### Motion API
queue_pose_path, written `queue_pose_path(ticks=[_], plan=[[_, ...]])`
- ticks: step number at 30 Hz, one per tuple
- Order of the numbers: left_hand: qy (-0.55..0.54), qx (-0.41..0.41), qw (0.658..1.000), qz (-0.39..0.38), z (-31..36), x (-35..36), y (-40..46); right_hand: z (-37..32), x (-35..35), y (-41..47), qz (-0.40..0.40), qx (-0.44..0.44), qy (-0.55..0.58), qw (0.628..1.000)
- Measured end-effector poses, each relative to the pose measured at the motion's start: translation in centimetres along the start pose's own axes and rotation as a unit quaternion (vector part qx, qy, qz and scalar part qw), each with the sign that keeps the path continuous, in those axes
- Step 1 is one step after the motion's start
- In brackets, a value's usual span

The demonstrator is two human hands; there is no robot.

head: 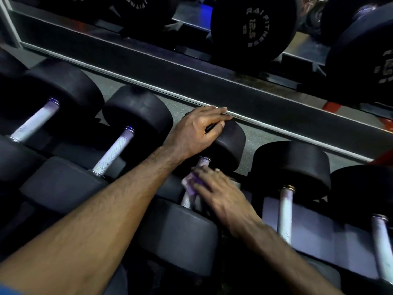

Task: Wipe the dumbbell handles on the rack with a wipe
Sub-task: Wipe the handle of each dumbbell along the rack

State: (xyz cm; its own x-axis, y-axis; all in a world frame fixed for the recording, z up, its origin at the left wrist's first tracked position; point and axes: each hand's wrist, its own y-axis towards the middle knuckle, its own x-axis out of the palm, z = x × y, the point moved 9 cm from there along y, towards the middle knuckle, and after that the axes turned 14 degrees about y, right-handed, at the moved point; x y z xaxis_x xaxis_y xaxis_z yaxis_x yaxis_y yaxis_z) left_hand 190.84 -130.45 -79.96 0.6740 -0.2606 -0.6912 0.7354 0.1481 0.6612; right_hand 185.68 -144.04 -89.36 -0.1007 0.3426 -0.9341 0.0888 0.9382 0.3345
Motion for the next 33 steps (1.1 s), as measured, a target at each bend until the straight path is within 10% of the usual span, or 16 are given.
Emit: queue_pose_path(ticks=[11, 33], plan=[[-0.003, 0.008, 0.999, -0.036, -0.5, 0.8, 0.0, -1.2, 1.6, 1.9, -0.179, -0.205, -0.143, 0.951], [-0.023, 0.046, 0.997, -0.063, -1.4, 1.2, -0.9, -0.5, 0.3, 5.3, -0.182, -0.149, -0.144, 0.961]])
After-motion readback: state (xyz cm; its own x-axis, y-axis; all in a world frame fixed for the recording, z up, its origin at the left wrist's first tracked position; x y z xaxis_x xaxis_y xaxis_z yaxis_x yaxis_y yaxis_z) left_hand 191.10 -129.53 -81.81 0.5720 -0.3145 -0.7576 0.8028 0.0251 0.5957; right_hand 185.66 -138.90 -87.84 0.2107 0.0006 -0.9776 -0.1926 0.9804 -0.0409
